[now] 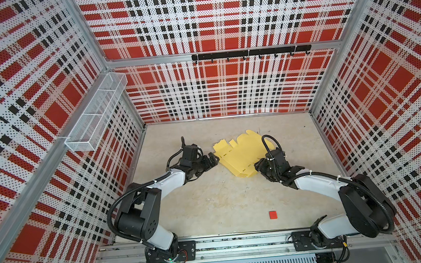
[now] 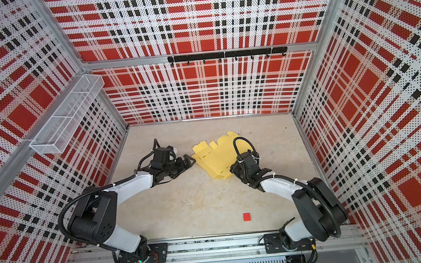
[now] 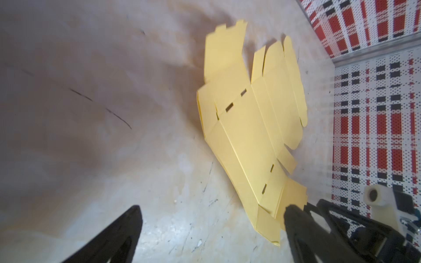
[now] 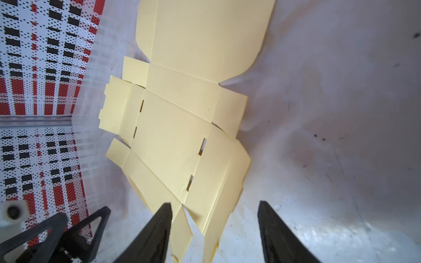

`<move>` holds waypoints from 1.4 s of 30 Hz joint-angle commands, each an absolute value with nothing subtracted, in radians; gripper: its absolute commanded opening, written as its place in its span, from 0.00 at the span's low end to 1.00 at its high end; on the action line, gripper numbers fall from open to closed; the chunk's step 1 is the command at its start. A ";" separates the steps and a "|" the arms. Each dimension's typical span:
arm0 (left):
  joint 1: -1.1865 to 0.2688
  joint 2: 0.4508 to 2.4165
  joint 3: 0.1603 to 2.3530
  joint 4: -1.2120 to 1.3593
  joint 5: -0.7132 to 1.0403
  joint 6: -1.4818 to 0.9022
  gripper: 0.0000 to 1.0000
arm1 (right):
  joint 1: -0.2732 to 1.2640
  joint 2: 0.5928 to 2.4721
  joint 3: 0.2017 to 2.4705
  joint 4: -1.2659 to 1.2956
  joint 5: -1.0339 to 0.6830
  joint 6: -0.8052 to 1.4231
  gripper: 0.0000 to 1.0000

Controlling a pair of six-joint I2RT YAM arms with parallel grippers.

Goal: Fold the paper box

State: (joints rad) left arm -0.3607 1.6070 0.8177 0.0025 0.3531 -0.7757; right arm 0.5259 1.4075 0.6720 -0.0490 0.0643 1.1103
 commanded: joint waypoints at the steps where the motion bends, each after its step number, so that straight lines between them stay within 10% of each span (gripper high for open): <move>1: -0.391 1.682 0.841 0.075 0.411 -0.859 0.96 | 0.514 1.349 0.682 -0.136 0.119 1.041 0.66; 8: -0.431 1.789 0.945 0.026 0.448 -0.856 0.91 | 0.472 1.249 0.680 -0.213 0.144 0.967 0.75; 21: -0.433 1.898 1.005 0.030 0.473 -0.881 0.46 | 0.405 1.118 0.665 -0.316 0.179 0.894 0.87; 42: -0.415 1.922 1.066 -0.017 0.452 -0.792 0.22 | 0.377 1.028 0.650 -0.392 0.235 0.784 0.97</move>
